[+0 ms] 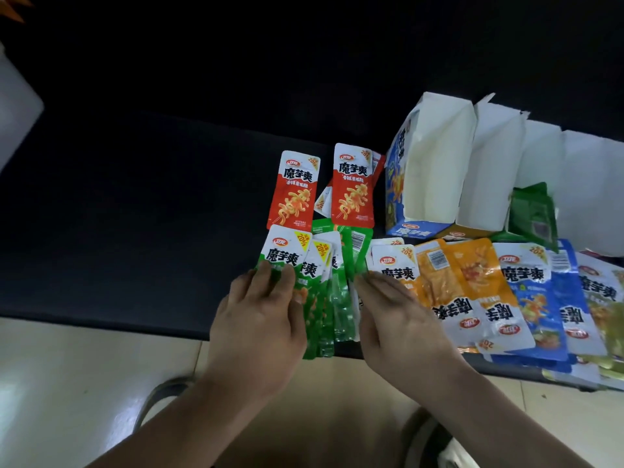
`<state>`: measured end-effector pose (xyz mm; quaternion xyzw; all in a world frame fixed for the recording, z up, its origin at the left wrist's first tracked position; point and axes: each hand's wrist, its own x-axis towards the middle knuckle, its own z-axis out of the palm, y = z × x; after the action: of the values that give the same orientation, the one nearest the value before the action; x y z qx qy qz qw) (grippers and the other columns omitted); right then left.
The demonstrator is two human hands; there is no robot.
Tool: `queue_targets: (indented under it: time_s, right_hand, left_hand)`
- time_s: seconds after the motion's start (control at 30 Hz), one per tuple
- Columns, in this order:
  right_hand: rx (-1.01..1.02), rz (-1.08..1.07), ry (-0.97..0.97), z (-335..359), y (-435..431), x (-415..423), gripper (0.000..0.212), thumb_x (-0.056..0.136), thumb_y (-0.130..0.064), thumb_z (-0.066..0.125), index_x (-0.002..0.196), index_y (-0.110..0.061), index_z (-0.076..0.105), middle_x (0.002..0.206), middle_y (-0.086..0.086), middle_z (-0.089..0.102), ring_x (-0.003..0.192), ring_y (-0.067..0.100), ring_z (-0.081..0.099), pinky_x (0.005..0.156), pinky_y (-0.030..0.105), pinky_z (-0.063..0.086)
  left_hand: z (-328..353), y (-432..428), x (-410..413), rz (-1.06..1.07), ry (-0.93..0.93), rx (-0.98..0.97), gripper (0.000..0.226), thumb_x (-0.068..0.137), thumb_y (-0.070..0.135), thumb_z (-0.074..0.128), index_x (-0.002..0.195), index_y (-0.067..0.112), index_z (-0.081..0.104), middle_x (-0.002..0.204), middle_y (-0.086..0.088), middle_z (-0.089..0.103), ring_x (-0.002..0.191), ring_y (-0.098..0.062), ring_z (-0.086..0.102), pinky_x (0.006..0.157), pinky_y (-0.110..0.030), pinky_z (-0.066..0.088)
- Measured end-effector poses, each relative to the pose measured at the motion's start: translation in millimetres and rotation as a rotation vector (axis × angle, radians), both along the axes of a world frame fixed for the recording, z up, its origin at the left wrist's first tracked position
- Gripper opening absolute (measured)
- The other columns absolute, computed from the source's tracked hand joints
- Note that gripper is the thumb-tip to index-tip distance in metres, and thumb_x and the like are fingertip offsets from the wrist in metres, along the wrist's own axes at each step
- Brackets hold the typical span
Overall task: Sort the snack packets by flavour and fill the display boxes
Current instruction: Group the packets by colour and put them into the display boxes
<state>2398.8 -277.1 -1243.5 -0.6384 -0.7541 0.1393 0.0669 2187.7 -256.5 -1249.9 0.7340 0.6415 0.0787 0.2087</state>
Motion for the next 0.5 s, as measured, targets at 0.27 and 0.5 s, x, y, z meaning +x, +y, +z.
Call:
queue_targets:
  time_s: [0.27, 0.5]
  right_hand:
    - [-0.159, -0.085, 0.035, 7, -2, -23, 0.08, 0.097, -0.06, 0.027, 0.158, -0.01, 0.036, 0.145, 0.01, 0.053, 0.132, 0.03, 0.055, 0.102, 0.042, 0.053]
    - [-0.268, -0.102, 0.024, 17, 5, -25, 0.094, 0.093, -0.077, 0.03, 0.162, -0.035, -0.018, 0.173, 0.003, 0.011, 0.156, 0.024, 0.025, 0.122, 0.038, 0.035]
  left_hand:
    - [-7, -3, 1, 0.185, -0.396, 0.001, 0.05, 0.09, 0.017, 0.075, 0.137, 0.028, 0.064, 0.135, 0.012, 0.055, 0.111, -0.011, 0.058, 0.086, -0.021, 0.052]
    - [-2, 5, 8, 0.325, -0.447, -0.125, 0.049, 0.079, 0.032, 0.085, 0.123, 0.033, 0.065, 0.105, 0.014, 0.059, 0.094, -0.004, 0.059, 0.073, -0.021, 0.05]
